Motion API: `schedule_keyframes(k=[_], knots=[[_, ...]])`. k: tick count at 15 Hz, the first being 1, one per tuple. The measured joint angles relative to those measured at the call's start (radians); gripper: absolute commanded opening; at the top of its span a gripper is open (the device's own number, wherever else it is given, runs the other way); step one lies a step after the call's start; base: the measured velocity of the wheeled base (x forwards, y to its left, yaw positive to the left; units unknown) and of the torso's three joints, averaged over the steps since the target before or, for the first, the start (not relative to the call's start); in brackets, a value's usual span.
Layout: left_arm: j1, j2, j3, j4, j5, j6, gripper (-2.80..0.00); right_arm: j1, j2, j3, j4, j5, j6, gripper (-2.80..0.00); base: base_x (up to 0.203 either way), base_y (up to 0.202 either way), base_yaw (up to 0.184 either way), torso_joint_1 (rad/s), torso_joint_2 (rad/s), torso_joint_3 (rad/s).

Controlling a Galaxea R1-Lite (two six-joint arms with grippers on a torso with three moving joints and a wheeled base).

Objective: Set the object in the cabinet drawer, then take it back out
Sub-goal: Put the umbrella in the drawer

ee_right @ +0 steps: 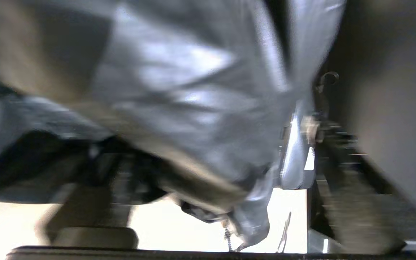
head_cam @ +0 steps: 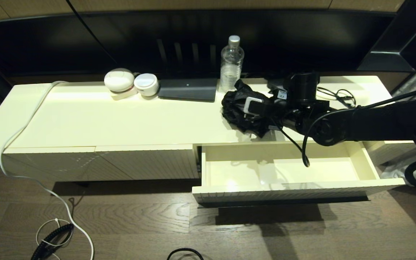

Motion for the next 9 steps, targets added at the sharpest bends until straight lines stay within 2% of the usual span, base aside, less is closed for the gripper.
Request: schedule_keyframes(k=[9], knots=[[0.0, 0.0, 0.0, 0.0, -0.001, 0.0, -2.8, 0.002, -0.037, 0.007, 0.073, -0.036, 0.007, -2.8, 0.0, 0.0, 0.0, 0.0, 0.0, 0.0]])
